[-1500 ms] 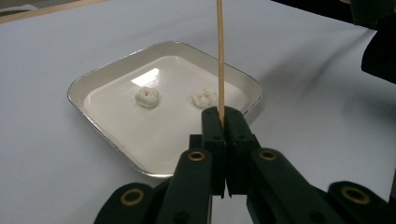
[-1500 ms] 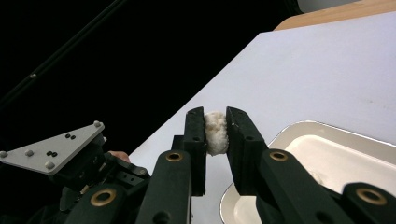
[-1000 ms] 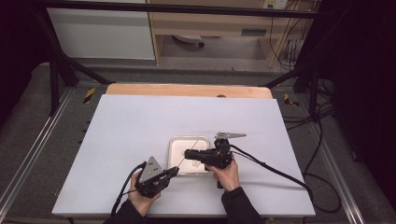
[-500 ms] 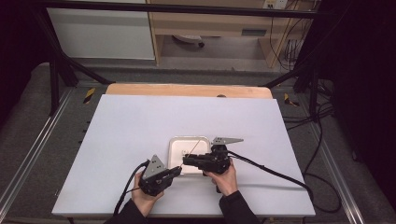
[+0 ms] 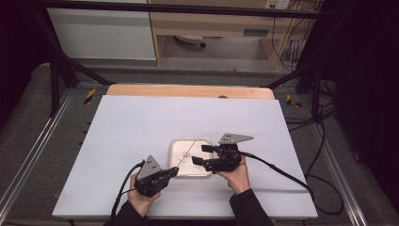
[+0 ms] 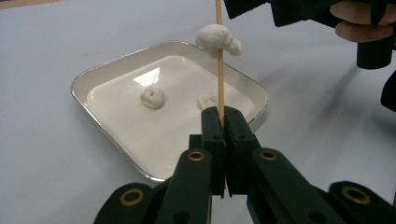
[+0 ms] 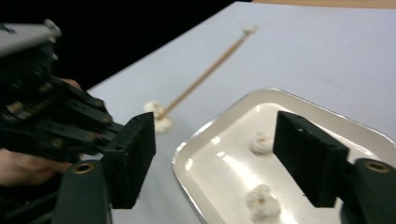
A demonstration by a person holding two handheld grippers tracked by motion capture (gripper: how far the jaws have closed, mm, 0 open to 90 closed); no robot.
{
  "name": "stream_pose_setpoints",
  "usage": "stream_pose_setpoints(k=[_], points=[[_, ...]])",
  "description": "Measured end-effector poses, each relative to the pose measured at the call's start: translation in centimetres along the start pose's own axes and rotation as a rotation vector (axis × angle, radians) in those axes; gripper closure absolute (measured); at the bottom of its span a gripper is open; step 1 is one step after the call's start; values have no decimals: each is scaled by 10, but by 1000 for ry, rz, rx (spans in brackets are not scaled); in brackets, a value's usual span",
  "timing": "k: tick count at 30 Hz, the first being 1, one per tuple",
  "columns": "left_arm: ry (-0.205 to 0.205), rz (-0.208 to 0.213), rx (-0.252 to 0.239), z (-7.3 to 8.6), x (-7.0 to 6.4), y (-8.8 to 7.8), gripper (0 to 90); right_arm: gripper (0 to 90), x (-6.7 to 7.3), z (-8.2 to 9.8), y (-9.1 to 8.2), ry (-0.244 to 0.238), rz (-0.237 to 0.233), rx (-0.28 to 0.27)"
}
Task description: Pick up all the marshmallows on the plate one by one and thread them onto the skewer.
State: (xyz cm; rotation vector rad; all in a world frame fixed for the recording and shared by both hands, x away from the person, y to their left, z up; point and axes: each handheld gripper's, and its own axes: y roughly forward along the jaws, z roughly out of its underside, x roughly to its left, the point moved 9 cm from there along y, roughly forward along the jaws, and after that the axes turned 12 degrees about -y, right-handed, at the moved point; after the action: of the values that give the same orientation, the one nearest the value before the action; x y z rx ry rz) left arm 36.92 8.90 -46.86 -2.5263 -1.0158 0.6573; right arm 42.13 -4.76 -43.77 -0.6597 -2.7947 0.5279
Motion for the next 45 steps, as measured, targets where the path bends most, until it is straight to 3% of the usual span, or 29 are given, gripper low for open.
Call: stream_pose_setpoints(k=[6,11,19,30,41,45], points=[[-10,-7,8,2,6,-4,883,162,-12,14,4,-73,67,100],[-13,-14,17,4,10,-5,882,161,-21,23,11,-116,96,160],[-14,-16,26,5,13,-6,882,321,-23,44,25,-162,89,239],[-14,-15,38,7,13,-3,881,544,-22,60,35,-213,60,290],[-11,-15,43,7,13,-2,881,650,-21,64,38,-278,50,299],[-8,-14,47,8,12,-2,881,678,-22,64,38,-279,55,300]])
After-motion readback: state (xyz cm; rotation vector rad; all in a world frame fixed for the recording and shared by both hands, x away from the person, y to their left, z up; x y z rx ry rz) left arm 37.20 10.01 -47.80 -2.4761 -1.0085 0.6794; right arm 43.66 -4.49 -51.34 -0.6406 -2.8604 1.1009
